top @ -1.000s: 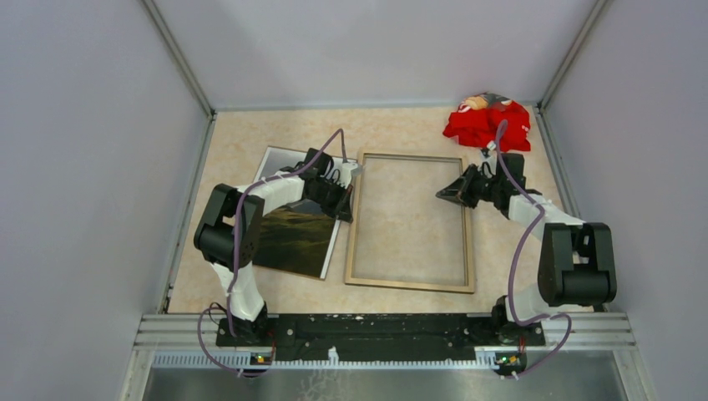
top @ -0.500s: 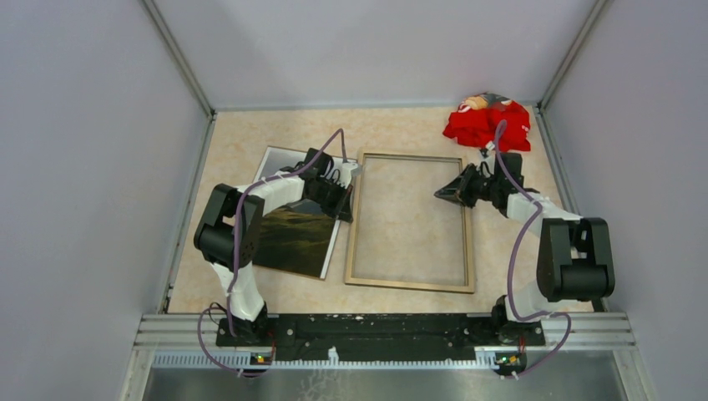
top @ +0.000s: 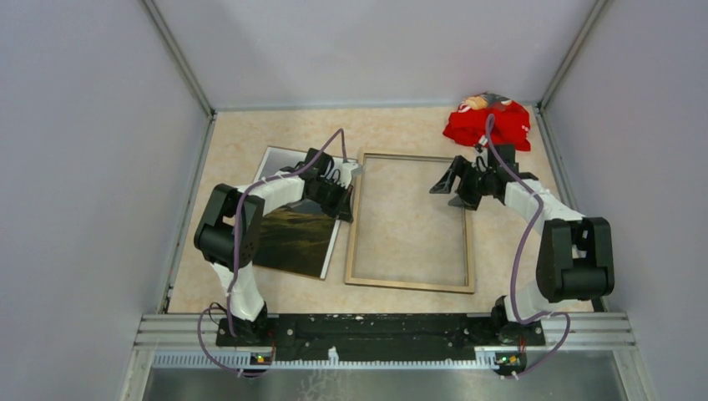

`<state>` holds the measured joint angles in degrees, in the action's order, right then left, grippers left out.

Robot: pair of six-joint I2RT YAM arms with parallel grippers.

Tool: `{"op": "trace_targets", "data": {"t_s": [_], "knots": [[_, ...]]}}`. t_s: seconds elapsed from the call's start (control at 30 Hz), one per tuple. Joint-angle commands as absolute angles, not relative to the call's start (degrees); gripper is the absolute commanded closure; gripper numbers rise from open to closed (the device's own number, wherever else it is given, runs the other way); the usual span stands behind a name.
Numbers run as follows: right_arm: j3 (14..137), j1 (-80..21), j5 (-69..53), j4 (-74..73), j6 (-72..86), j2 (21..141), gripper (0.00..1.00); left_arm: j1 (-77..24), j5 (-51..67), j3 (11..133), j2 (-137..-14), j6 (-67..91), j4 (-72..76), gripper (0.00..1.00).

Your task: Put the photo into the frame

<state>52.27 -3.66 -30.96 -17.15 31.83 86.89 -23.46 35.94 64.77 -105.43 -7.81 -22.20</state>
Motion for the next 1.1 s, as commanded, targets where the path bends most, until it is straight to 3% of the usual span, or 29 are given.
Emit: {"op": "trace_targets", "data": {"t_s": [0.0,1.07], "knots": [[56.65,-4.55,-26.32,-22.1,28.1,87.34,0.24,-24.7,33.22,64.07,-107.23,-9.02,-22.28,1.0],[61.18,-4.48,-10.48,-29.71,24.06,89.35,0.16,-24.7,33.12,63.9,-107.32,-9.86,-22.66,1.0]]}}
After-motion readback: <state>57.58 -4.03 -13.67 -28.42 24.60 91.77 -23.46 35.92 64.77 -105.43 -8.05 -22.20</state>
